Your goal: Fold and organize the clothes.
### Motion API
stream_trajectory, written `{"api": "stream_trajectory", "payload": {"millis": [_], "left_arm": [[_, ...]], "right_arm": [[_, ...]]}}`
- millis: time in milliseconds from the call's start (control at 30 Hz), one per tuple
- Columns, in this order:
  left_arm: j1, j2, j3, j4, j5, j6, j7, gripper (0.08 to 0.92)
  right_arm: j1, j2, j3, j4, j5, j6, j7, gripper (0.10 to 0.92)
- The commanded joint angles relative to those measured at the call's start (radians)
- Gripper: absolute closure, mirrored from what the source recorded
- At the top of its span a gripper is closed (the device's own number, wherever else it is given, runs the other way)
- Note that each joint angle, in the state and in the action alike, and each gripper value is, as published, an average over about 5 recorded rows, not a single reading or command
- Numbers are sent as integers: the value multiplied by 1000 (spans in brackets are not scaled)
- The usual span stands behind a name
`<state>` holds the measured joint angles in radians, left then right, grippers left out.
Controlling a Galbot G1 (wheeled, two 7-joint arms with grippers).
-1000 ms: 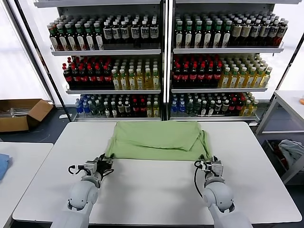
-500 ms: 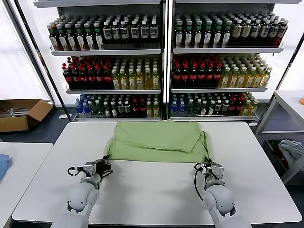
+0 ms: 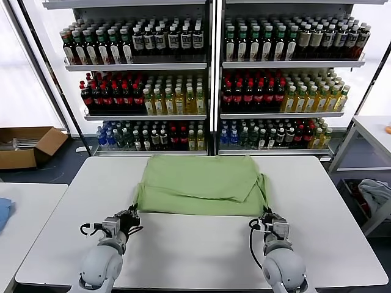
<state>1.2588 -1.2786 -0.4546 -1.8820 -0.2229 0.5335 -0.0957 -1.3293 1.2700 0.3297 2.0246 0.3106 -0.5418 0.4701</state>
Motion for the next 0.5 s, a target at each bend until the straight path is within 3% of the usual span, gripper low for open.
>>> {"api": "stream_trajectory", "payload": {"millis": [33,500], "left_arm": [[306,-8,-20,-318,7,2,-24,915],[469,-6,-114,-409,-11,11,-34,915]], "right_arm": [[-203,-27,1,153,-25,24,40,909],[-361,-73,-24,179,-55,72,124,909]]}}
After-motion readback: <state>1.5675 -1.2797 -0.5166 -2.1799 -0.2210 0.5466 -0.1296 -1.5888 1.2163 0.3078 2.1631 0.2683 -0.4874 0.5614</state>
